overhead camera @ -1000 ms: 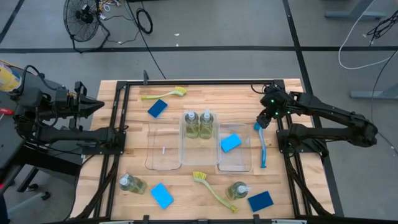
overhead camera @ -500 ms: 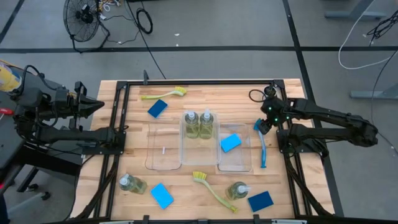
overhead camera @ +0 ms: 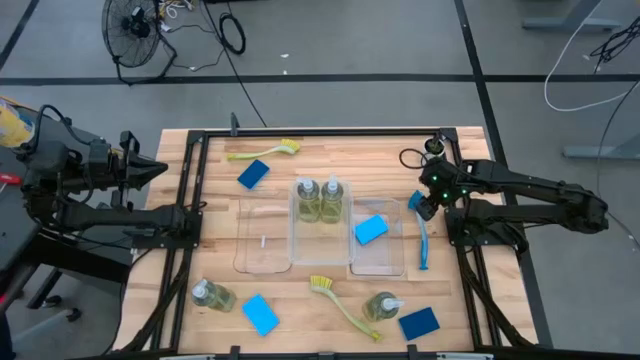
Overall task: Pick & Place Kitchen Sink Supplies
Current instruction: Put the blue sponge wipe into the right transparent bin
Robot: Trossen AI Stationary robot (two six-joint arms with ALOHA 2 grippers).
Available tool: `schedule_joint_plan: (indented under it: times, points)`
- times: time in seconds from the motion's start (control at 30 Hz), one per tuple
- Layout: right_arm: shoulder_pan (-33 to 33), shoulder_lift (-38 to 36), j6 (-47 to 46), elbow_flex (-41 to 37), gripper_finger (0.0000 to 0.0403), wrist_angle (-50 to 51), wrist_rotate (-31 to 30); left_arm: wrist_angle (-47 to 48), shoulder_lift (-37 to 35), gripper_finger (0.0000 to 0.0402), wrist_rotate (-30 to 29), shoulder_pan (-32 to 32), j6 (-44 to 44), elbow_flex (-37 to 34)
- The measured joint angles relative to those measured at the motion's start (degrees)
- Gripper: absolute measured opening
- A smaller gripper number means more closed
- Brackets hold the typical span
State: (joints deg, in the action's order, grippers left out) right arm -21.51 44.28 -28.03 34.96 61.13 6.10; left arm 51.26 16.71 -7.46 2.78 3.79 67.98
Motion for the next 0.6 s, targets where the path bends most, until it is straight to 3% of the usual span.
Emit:
schedule_joint_plan:
  times: [0.2,0.6]
  points:
    - [3.9,-1.0,0.0,0.0,0.0215,1.6,3.3,0.0,0.0,0.0018,0.0,0.0,0.0,0.0]
    - [7.2,-1.4,-0.4,0.2,0.0215,2.1,3.9,0.0,0.0,0.0018,0.0,0.0,0.0,0.0]
